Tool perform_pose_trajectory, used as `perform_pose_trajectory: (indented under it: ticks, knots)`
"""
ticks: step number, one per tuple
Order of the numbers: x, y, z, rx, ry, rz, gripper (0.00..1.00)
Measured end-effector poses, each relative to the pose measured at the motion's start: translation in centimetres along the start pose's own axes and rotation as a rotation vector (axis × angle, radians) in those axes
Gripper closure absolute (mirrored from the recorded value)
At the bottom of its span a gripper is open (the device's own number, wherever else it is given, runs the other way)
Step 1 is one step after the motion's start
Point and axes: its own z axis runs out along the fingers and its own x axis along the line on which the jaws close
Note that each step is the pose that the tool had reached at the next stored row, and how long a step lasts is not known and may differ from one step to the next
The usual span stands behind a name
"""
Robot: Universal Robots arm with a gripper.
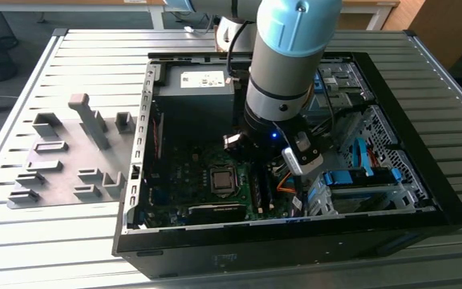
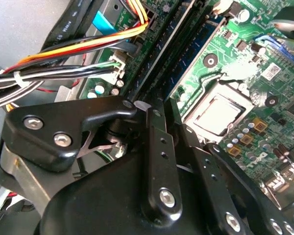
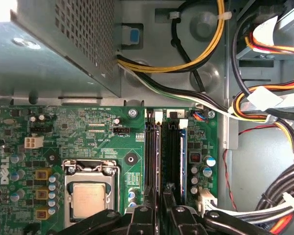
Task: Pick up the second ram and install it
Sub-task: 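Insert the second ram into the second slot, then press down the second ram until it locks into place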
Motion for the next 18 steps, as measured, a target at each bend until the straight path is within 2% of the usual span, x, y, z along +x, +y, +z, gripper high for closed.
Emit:
perform_pose_trajectory:
  ticks: [1, 5, 7, 8, 9, 12, 18]
  knots:
    - [0.02, 0.01, -0.71, 0.0, 0.0, 0.0, 0.78]
    - [0.04, 0.04, -1.93, 0.0001, 0.0001, 0.0, 0.78]
    - [0.04, 0.04, -1.94, -0.0001, 0.0, 0.0, 0.78]
    - [0.04, 0.04, -1.94, -0.0002, 0.0, 0.0, 0.8]
    - [0.04, 0.04, -1.94, -0.0001, 0.0, 0.0, 0.87]
    - [0.04, 0.04, -1.95, 0.0, 0.0, 0.0, 0.89]
    - [0.03, 0.03, -1.73, 0.0001, 0.0, 0.0, 0.89]
